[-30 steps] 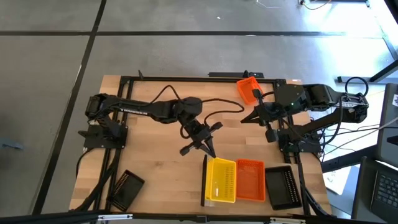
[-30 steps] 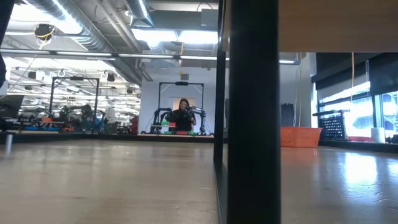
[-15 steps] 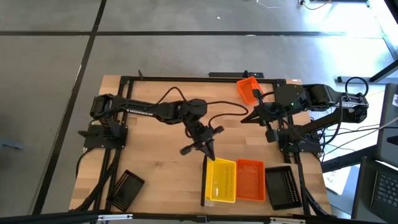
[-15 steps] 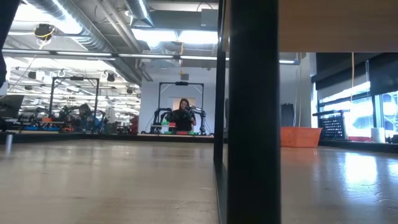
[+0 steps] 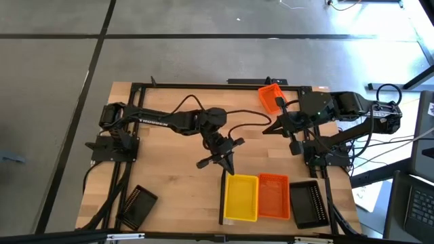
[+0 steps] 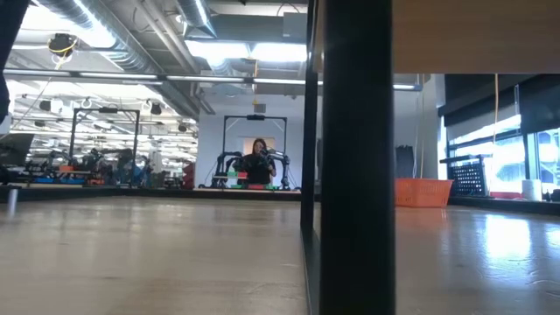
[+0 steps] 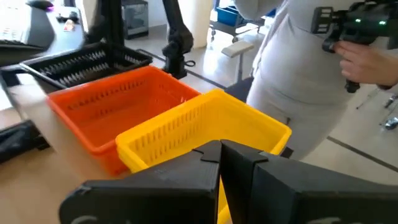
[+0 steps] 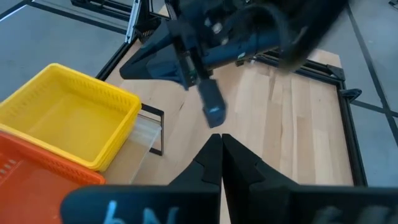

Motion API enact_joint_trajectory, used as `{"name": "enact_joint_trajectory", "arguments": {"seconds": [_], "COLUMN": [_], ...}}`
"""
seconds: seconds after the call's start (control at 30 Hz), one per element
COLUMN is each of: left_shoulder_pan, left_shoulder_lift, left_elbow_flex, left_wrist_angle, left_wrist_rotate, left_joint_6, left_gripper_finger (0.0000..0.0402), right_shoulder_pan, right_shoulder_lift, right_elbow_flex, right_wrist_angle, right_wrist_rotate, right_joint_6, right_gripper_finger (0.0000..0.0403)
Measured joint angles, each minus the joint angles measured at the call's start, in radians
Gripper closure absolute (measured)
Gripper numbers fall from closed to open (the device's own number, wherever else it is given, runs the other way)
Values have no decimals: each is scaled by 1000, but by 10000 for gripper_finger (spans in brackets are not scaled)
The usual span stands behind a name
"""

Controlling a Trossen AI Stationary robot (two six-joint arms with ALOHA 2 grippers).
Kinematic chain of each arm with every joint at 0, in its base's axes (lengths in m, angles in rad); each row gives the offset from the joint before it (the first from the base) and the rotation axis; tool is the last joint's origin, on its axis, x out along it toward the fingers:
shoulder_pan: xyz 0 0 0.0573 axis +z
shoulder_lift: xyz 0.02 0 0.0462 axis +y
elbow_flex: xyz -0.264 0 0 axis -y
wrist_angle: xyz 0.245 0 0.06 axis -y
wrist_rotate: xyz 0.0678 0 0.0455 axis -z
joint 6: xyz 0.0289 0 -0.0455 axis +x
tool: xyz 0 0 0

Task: Stack baskets on shelf by color
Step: Stack the black bin on top of the black bin

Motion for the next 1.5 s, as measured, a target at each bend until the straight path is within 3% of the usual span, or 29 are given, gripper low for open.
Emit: {"name": "enact_joint_trajectory", "arguments": {"seconds": [0.17,0.33,0.6,0.77,0.9,1.0,1.23,1.37,1.5], "left_shoulder_pan": [21,49,67,59,59,53,-33,-110,-184], "left_shoulder_lift": [-54,-135,-286,-366,-412,-421,-424,-424,-424], "left_elbow_flex": [0,0,2,2,2,1,1,1,1], "left_wrist_angle": [-9,-118,-415,-632,-841,-1019,-1342,-1418,-1455], "left_wrist_rotate": [-87,-226,-606,-855,-1009,-1064,-1110,-1110,-1093], "left_joint_6": [-14,-12,-41,-225,-466,-628,-960,-1129,-1273], "left_gripper_finger": [401,401,401,401,401,401,401,401,401], "right_shoulder_pan": [0,0,0,0,0,0,0,0,0], "right_shoulder_lift": [-14,-58,-112,-112,-111,-111,-110,-107,-97], "right_elbow_flex": [0,0,1,1,1,0,0,0,0], "right_wrist_angle": [-1,-9,-114,-161,-198,-219,-215,-198,-198], "right_wrist_rotate": [32,87,227,250,397,462,490,485,387], "right_joint_6": [11,26,88,145,227,278,302,303,271], "right_gripper_finger": [402,402,402,402,402,402,402,402,402]}}
